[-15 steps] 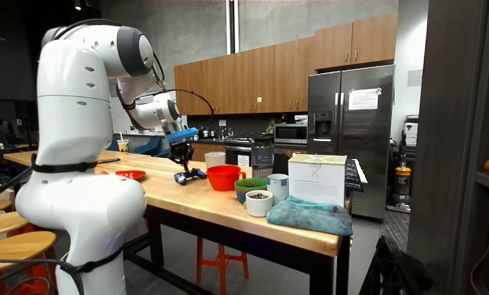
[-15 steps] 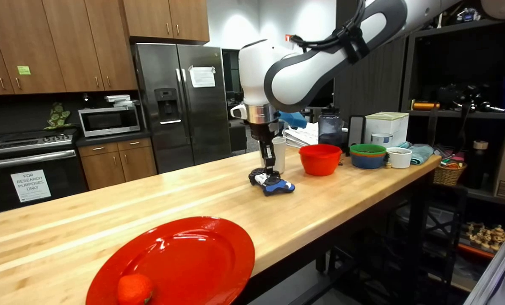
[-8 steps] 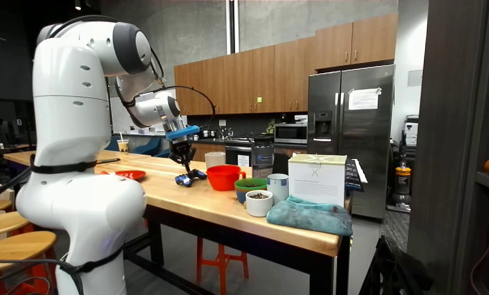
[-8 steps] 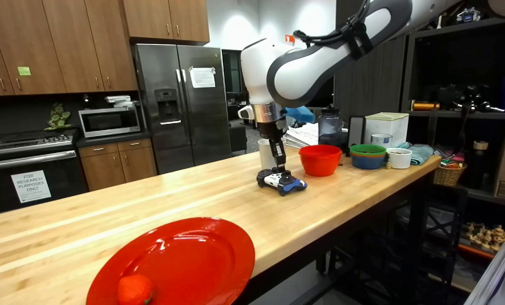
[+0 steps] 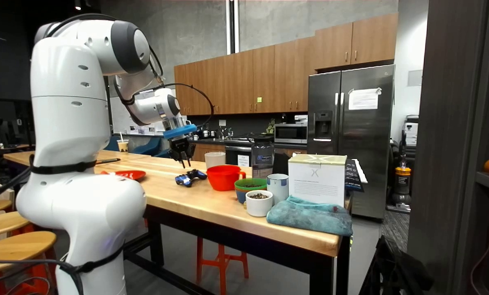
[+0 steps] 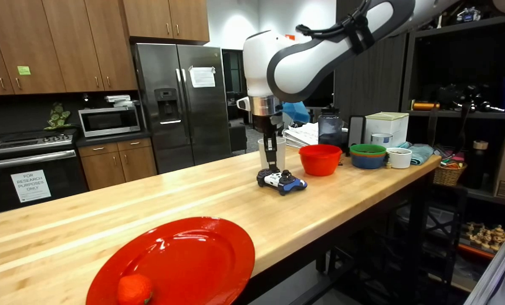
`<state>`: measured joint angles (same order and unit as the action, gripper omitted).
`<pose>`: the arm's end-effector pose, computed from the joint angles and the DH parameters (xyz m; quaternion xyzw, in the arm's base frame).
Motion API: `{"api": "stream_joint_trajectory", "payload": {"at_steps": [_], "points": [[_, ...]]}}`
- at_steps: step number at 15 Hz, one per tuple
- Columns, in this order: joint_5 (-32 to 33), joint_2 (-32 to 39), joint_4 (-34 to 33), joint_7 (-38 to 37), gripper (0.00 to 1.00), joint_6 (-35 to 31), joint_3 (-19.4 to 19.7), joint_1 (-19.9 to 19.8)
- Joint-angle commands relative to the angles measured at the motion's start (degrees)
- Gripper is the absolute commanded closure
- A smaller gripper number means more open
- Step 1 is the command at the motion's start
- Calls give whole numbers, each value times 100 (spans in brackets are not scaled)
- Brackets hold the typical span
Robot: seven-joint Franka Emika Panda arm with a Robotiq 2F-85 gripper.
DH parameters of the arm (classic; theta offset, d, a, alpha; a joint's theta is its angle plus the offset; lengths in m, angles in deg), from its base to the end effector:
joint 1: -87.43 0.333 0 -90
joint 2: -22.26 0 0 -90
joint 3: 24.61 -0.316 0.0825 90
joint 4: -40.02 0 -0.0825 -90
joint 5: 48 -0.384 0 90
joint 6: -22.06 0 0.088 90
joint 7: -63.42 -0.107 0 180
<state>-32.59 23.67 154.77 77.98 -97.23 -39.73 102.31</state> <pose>0.4970 0.2706 0.4516 0.8934 0.4333 0.0429 0.1108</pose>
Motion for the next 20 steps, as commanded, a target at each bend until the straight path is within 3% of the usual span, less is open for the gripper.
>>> {"api": "stream_joint_trajectory", "payload": {"at_steps": [1, 3, 4, 7, 19, 20], "points": [[-230, -139, -25, -561, 44, -362, 22, -10], [-317, -141, -52, -688, 30, -523, 15, -3], [-208, -32, -82, -542, 48, -402, 4, 10], [-245, -32, -112, -633, 30, -470, 3, 12], [-248, -32, -112, -661, 30, -487, 3, 12], [-254, -29, -115, -642, 7, -486, 2, 13]]}}
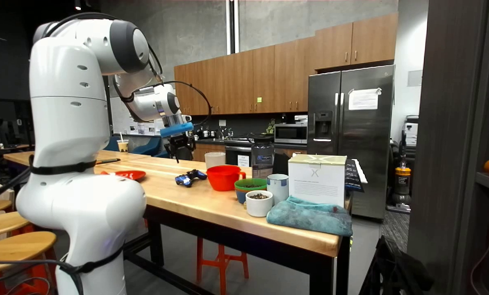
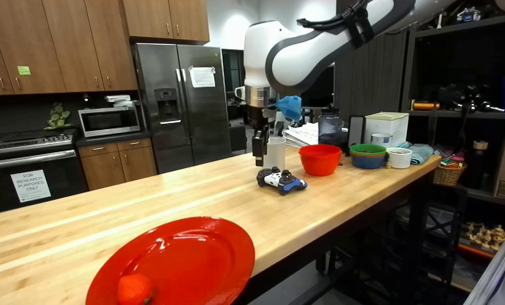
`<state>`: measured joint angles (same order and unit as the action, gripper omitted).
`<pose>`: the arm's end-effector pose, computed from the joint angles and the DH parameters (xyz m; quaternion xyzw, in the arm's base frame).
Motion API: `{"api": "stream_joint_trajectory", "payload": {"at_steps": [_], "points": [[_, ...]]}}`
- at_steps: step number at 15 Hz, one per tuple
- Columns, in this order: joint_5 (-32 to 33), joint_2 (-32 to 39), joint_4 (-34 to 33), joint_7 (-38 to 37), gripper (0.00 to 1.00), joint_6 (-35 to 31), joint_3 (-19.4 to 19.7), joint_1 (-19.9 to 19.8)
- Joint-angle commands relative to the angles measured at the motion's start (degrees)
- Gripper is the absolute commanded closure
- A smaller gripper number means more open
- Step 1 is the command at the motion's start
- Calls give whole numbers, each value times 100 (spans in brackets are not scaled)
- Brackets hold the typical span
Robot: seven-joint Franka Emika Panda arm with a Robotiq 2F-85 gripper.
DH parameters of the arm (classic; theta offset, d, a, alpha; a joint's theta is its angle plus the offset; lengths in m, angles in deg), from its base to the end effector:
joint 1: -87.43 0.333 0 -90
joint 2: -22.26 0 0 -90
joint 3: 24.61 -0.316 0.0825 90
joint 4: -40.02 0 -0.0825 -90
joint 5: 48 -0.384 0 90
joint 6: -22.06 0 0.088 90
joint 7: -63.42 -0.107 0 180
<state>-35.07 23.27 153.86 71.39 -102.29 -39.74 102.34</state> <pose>0.5033 0.2803 0.4712 0.9184 0.3749 0.0995 0.0780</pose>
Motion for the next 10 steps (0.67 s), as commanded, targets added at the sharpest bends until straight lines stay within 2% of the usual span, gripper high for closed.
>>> {"api": "stream_joint_trajectory", "payload": {"at_steps": [1, 3, 10], "points": [[-6, 18, -20, 18, 6, 3, -1, 14], [-71, 51, -20, 63, 1, -115, -18, 25], [-377, 245, -101, 275, 0, -918, -138, 149]]}}
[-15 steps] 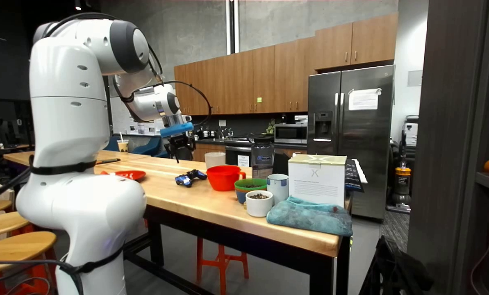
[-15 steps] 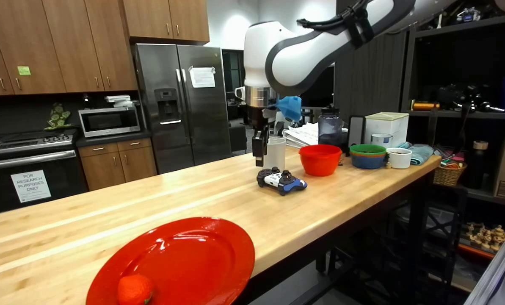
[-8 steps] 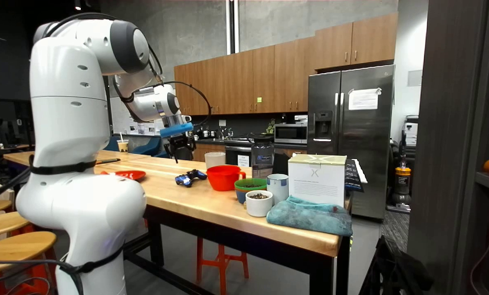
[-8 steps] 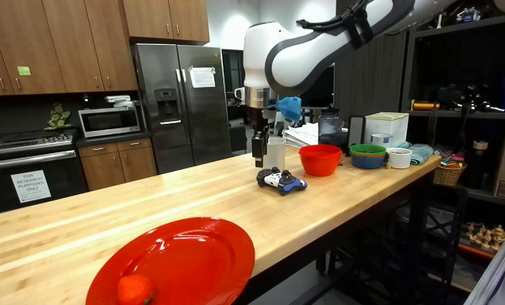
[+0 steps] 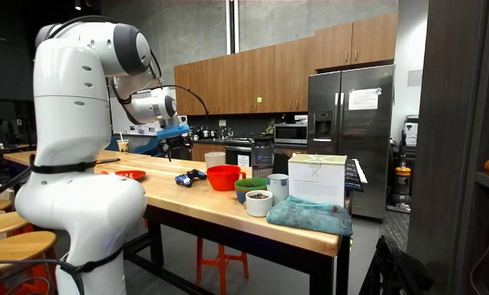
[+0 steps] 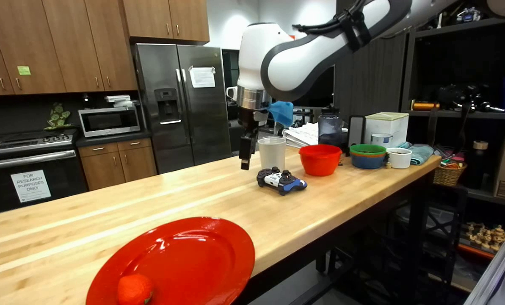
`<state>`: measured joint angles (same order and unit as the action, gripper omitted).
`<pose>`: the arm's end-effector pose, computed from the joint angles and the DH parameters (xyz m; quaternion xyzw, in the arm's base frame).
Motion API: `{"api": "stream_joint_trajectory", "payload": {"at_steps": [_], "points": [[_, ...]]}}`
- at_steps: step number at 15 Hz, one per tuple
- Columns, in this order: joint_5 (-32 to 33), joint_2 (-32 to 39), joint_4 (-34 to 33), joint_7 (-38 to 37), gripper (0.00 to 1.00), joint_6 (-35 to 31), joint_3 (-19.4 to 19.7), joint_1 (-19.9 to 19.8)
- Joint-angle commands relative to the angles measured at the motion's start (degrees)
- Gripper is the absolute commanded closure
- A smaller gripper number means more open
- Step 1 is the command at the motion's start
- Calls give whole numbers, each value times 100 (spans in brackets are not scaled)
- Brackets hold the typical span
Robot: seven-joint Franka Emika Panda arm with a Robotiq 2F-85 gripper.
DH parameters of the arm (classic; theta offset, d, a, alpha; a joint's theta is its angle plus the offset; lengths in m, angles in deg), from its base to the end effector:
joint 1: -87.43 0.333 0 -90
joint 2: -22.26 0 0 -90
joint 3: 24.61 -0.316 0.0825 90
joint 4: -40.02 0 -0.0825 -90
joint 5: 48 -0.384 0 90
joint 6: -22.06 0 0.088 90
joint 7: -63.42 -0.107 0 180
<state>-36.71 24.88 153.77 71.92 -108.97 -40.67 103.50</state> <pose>0.5028 0.3082 0.4684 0.9074 0.3930 0.1410 0.0478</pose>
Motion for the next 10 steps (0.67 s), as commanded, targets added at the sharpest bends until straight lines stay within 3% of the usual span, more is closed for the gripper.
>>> {"api": "stream_joint_trajectory", "payload": {"at_steps": [1, 10], "points": [[-324, 106, -97, 298, 0, -368, -73, 49], [-2304, 281, -172, 1908, 0, -1259, -451, 116]]}}
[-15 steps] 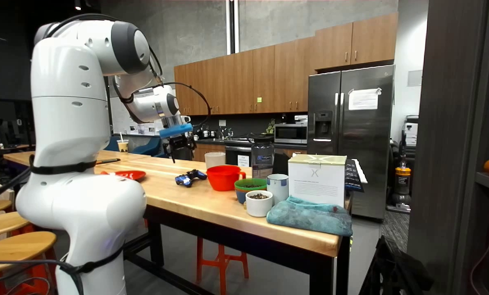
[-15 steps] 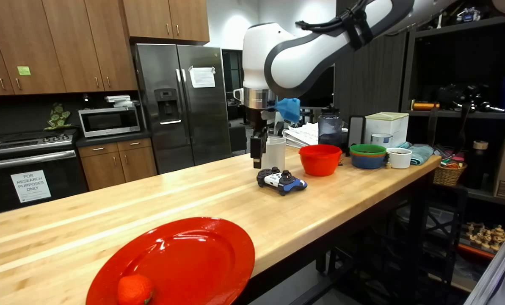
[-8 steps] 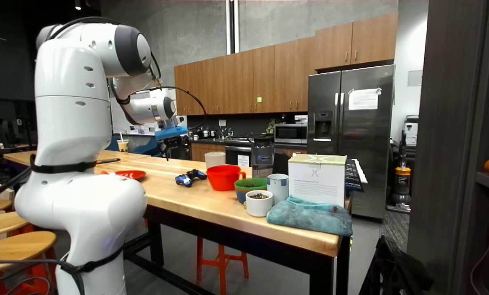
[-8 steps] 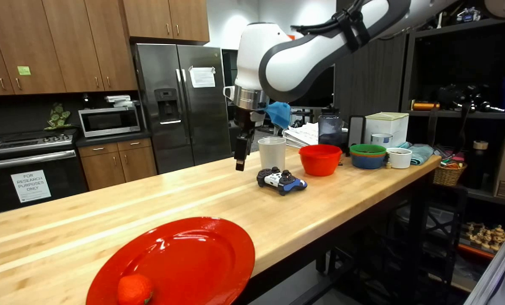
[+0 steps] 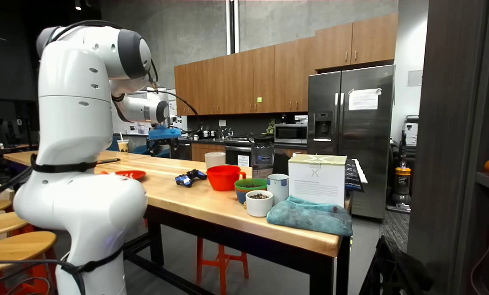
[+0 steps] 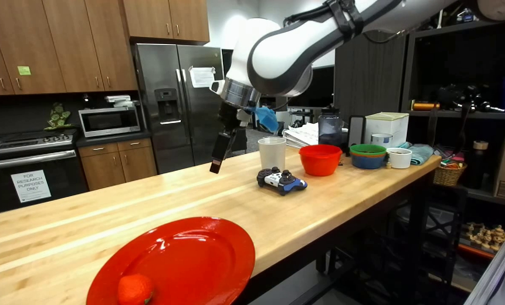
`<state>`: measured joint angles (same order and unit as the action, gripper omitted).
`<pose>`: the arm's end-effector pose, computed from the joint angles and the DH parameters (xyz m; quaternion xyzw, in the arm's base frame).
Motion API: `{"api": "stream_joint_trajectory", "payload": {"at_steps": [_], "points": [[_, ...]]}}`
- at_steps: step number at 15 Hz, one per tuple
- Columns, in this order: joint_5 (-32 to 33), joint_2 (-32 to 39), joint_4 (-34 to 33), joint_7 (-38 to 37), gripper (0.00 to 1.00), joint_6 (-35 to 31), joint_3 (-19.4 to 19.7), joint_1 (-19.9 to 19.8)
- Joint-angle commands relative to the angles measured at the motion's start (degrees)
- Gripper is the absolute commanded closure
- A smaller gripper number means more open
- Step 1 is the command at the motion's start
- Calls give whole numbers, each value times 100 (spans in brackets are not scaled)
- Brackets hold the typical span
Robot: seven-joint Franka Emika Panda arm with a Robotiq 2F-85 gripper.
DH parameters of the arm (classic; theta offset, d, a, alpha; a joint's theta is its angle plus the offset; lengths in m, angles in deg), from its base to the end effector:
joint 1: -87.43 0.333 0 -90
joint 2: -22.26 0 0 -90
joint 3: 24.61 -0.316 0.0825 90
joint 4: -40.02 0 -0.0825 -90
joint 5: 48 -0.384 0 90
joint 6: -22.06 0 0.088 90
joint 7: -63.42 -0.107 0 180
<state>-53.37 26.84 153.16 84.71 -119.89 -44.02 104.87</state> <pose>0.4904 0.3616 0.4770 -0.8688 -0.4450 -0.2029 0.0771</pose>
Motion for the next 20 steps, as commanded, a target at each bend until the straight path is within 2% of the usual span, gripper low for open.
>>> {"api": "stream_joint_trajectory", "payload": {"at_steps": [1, 4, 7, 8, 9, 10, 14, 18, 20], "points": [[-995, 117, -136, 924, 0, -211, -187, -23], [-2125, 214, -259, 1917, 0, -55, -409, -40], [-2893, 306, -393, 2698, 0, 146, -559, -43], [-3071, 332, -429, 2894, 16, 224, -590, -44], [-3204, 352, -458, 3044, 26, 300, -602, -36], [-3327, 363, -488, 3195, 31, 399, -607, -35], [-3770, 333, -544, 3717, 63, 960, -573, -35], [-3670, 228, -526, 4011, 94, 1864, -471, -28], [-3628, 217, -543, 4112, 100, 2144, -432, -10]]}}
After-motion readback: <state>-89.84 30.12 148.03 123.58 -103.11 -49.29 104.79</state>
